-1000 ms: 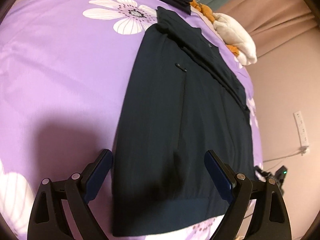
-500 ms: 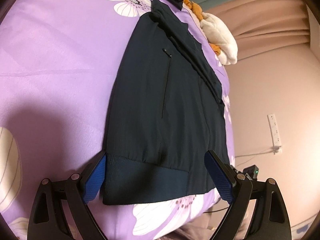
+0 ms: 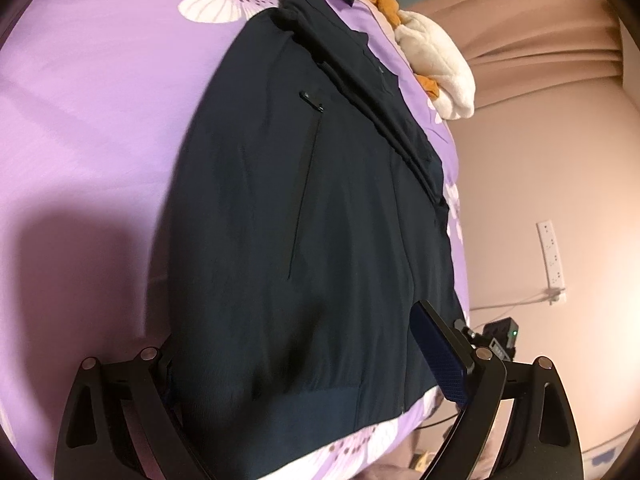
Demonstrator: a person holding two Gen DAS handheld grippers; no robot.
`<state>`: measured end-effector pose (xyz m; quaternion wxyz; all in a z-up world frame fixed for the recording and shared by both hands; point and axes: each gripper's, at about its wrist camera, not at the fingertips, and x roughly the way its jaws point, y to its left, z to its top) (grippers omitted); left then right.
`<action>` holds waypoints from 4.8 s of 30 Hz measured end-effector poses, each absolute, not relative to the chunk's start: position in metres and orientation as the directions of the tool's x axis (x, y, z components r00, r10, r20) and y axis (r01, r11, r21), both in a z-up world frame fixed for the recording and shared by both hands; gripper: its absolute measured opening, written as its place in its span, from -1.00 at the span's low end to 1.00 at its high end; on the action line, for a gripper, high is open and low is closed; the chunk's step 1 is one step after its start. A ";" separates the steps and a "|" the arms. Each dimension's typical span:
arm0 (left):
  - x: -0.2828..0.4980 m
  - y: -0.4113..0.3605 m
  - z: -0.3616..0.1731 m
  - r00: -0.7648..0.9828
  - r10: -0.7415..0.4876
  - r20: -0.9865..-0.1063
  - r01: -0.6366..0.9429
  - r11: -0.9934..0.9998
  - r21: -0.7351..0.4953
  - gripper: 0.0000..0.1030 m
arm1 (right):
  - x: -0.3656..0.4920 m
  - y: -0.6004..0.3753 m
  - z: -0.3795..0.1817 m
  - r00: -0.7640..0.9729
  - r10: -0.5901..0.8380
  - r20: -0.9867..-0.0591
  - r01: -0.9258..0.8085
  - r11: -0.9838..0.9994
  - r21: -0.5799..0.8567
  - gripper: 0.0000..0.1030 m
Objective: Fold large clothes
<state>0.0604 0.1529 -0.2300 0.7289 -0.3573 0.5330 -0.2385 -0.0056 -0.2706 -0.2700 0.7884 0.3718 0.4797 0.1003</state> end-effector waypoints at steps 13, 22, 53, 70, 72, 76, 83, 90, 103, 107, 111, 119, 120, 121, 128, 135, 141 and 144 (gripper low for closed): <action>0.054 0.162 -0.234 0.355 -0.670 -0.652 -0.112 0.662 -0.741 0.49 | -0.015 -0.282 -0.275 0.533 0.506 -0.678 0.234 0.682 0.693 -0.26; 0.050 0.171 -0.242 0.372 -0.639 -0.673 -0.180 0.662 -0.727 -0.05 | -0.019 -0.279 -0.275 0.549 0.466 -0.693 0.244 0.704 0.667 -0.43; 0.047 0.165 -0.239 0.395 -0.497 -0.773 -0.232 0.760 -0.608 -0.66 | -0.021 -0.266 -0.269 0.576 0.343 -0.742 0.253 0.788 0.561 -0.63; 0.048 0.141 -0.223 0.416 -0.356 -0.837 -0.183 0.869 -0.460 -0.67 | -0.020 -0.255 -0.257 0.590 0.306 -0.747 0.223 0.827 0.516 -0.77; 0.048 0.139 -0.221 0.422 -0.341 -0.840 -0.179 0.877 -0.446 -0.67 | -0.019 -0.254 -0.254 0.596 0.304 -0.743 0.213 0.832 0.512 -0.78; 0.048 0.136 -0.217 0.434 -0.325 -0.841 -0.166 0.888 -0.429 -0.67 | -0.019 -0.252 -0.252 0.600 0.301 -0.741 0.209 0.835 0.509 -0.78; 0.050 0.130 -0.209 0.450 -0.316 -0.835 -0.141 0.899 -0.415 -0.77 | -0.023 -0.251 -0.248 0.617 0.312 -0.723 0.194 0.830 0.523 -0.79; 0.049 0.128 -0.205 0.463 -0.320 -0.827 -0.123 0.901 -0.417 -0.77 | -0.025 -0.249 -0.246 0.629 0.322 -0.708 0.181 0.824 0.536 -0.80; 0.044 0.127 -0.197 0.490 -0.341 -0.802 -0.089 0.895 -0.436 -0.78 | -0.024 -0.246 -0.238 0.648 0.338 -0.682 0.150 0.822 0.550 -0.82; 0.044 0.126 -0.193 0.496 -0.354 -0.793 -0.069 0.894 -0.442 -0.80 | -0.023 -0.247 -0.236 0.654 0.351 -0.670 0.139 0.815 0.563 -0.82; 0.042 0.122 -0.187 0.505 -0.366 -0.782 -0.036 0.896 -0.443 -0.80 | -0.023 -0.247 -0.235 0.664 0.368 -0.652 0.125 0.804 0.581 -0.82; 0.042 0.118 -0.176 0.519 -0.389 -0.761 0.001 0.891 -0.455 -0.81 | -0.024 -0.250 -0.227 0.684 0.408 -0.605 0.094 0.773 0.628 -0.82; 0.042 0.117 -0.174 0.520 -0.390 -0.760 0.005 0.891 -0.454 -0.81 | -0.024 -0.250 -0.226 0.686 0.412 -0.600 0.091 0.770 0.632 -0.82; 0.042 0.117 -0.174 0.522 -0.392 -0.758 0.008 0.890 -0.455 -0.81 | -0.024 -0.250 -0.225 0.687 0.415 -0.596 0.089 0.766 0.637 -0.82; 0.038 0.118 -0.167 0.532 -0.421 -0.735 0.029 0.876 -0.481 -0.81 | -0.026 -0.249 -0.219 0.697 0.442 -0.564 0.061 0.747 0.662 -0.82; 0.033 0.127 -0.157 0.536 -0.493 -0.685 0.051 0.829 -0.556 -0.81 | -0.028 -0.250 -0.210 0.707 0.474 -0.526 0.035 0.718 0.695 -0.82; 0.027 0.130 -0.146 0.537 -0.543 -0.645 0.084 0.796 -0.600 -0.81 | -0.030 -0.248 -0.201 0.704 0.490 -0.513 0.009 0.717 0.697 -0.82; 0.027 0.132 -0.147 0.529 -0.566 -0.632 0.094 0.780 -0.619 -0.81 | -0.030 -0.248 -0.198 0.703 0.498 -0.508 -0.002 0.716 0.699 -0.82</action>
